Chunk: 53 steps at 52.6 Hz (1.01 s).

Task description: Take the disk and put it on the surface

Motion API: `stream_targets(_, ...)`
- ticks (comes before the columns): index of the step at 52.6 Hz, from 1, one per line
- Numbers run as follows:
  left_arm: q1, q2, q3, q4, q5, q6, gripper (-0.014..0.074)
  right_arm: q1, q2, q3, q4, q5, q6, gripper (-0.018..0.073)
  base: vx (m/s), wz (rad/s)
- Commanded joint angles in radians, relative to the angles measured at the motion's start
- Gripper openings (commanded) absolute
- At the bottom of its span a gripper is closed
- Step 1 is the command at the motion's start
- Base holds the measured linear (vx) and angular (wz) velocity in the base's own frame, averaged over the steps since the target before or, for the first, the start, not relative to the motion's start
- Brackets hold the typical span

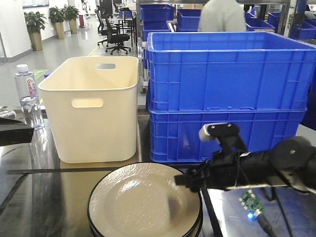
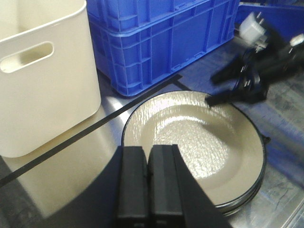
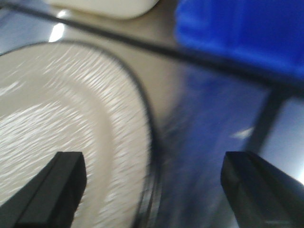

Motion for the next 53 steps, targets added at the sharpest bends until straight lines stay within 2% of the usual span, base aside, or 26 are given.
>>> stream_targets(1,0.002,-0.017,-0.027,-0.003,-0.042,-0.032,-0.0006,-0.005,-0.1,-0.031,-0.074,-0.117,-0.007,0.0617,0.0,0.0)
stream_targets(5,0.002,-0.015,-0.027,0.081,-0.039,-0.083,-0.0005,-0.017,-0.154,-0.031,-0.139,-0.131,0.0,0.0571,0.0,0.0)
stream_targets(10,0.002,-0.007,-0.027,0.265,-0.037,-0.256,-0.0003,-0.034,-0.219,-0.031,-0.218,-0.105,0.067,0.0451,0.0,0.0)
stream_targets(12,0.002,-0.004,-0.025,0.346,-0.032,-0.335,-0.0002,-0.043,-0.253,-0.031,-0.26,-0.082,0.125,0.0387,0.0,0.0)
stream_targets(15,0.002,0.005,-0.015,0.523,-0.027,-0.48,-0.0001,-0.062,-0.306,-0.031,-0.332,-0.039,0.221,0.0246,0.0,0.0)
stream_targets(20,0.002,0.006,0.031,0.72,-0.031,-0.646,-0.0002,-0.095,-0.385,-0.031,-0.481,0.09,0.387,-0.0002,0.0,0.0)
stream_targets(24,0.002,-0.008,0.092,0.824,-0.047,-0.707,-0.0002,-0.107,-0.451,-0.031,-0.578,0.198,0.501,-0.0015,0.0,0.0)
stream_targets(28,0.002,-0.044,0.171,0.84,-0.111,-0.711,-0.0002,-0.106,-0.513,-0.015,-0.637,0.254,0.537,-0.0013,0.0,0.0)
stream_targets(31,0.001,-0.1,0.248,0.833,-0.203,-0.711,-0.0002,-0.106,-0.582,0.024,-0.635,0.242,0.524,-0.0012,0.0,0.0)
stream_targets(35,0.001,-0.203,0.388,0.794,-0.353,-0.711,-0.0002,-0.106,-0.684,0.128,-0.627,0.142,0.492,-0.0011,0.0,0.0)
stream_targets(40,0.001,-0.354,0.516,0.703,-0.493,-0.707,-0.0002,-0.106,-0.821,0.283,-0.617,-0.015,0.458,-0.0009,0.0,0.0)
stream_targets(45,0.001,-0.516,0.614,0.669,-0.562,-0.677,-0.0002,-0.106,-0.939,0.451,-0.6,-0.17,0.441,-0.0009,0.0,0.0)
stream_targets(53,0.001,-0.72,0.729,0.669,-0.587,-0.615,-0.0002,-0.106,-1.086,0.674,-0.578,-0.377,0.442,-0.0009,0.0,0.0)
